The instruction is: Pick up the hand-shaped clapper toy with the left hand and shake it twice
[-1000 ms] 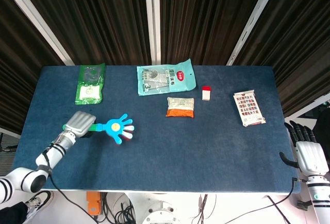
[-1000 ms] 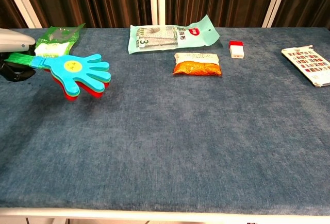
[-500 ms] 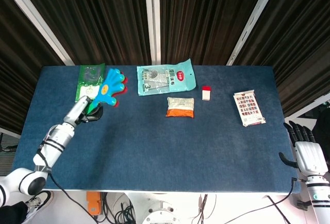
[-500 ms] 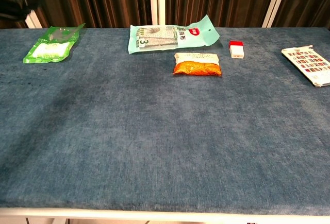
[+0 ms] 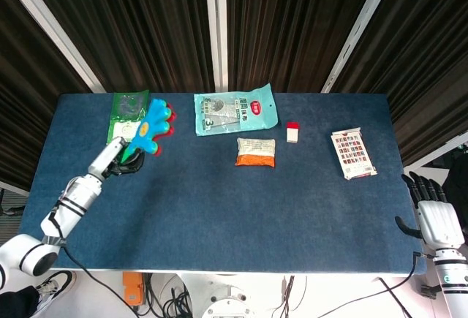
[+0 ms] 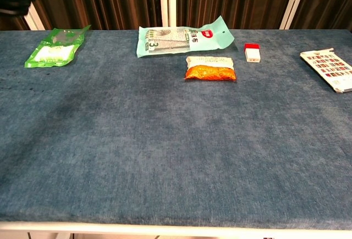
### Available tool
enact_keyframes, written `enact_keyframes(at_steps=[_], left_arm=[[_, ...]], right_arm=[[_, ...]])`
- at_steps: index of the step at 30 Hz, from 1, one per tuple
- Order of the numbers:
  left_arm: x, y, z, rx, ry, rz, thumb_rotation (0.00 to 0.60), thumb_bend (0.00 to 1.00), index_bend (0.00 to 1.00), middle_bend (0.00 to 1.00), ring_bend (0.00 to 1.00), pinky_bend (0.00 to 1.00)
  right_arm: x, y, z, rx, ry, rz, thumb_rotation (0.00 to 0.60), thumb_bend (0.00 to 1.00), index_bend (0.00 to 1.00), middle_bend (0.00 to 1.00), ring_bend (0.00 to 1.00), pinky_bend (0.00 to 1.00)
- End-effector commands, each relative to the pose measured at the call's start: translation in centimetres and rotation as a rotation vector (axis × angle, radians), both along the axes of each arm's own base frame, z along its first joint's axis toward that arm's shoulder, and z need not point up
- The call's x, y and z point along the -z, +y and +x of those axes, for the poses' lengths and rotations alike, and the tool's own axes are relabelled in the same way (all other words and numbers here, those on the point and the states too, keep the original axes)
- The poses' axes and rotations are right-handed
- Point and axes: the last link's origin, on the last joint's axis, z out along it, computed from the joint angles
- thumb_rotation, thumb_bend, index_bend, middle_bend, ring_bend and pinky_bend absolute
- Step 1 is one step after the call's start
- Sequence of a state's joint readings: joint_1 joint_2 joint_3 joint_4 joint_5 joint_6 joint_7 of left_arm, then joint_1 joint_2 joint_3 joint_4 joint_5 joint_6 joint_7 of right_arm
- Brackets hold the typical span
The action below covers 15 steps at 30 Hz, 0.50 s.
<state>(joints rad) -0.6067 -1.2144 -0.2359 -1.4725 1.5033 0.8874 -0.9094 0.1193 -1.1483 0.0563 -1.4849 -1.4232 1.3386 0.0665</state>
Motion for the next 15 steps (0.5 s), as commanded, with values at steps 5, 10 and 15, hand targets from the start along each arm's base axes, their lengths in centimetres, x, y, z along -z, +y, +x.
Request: enact_keyframes(at_steps=[5,10,15], left_arm=[[5.7,-1.1,-5.1,0.423,1.102,-0.001,0.600,0.90,1.00,1.00,1.00,1.00],[5.5,-1.1,-4.4,0.408,1.095,0.003,0.600,0.90,1.00,1.00,1.00,1.00],[4.9,-1.3,-2.6,0.225,0.788,0.002,0.600,0.90,1.00,1.00,1.00,1.00]], right_arm=[[-0.4,0.0,-0.2,0.008,0.002,-0.010,0.600,0.21,0.00,0.00,0.00,0.00],[-0.4,0.0,-0.1,0.008,-0.001,-0.007,0.600,0.21,0.00,0.00,0.00,0.00],[-0.2,0.0,-0.1,0.007,-0.001,-0.004,0.600,0.21,0.00,0.00,0.00,0.00]])
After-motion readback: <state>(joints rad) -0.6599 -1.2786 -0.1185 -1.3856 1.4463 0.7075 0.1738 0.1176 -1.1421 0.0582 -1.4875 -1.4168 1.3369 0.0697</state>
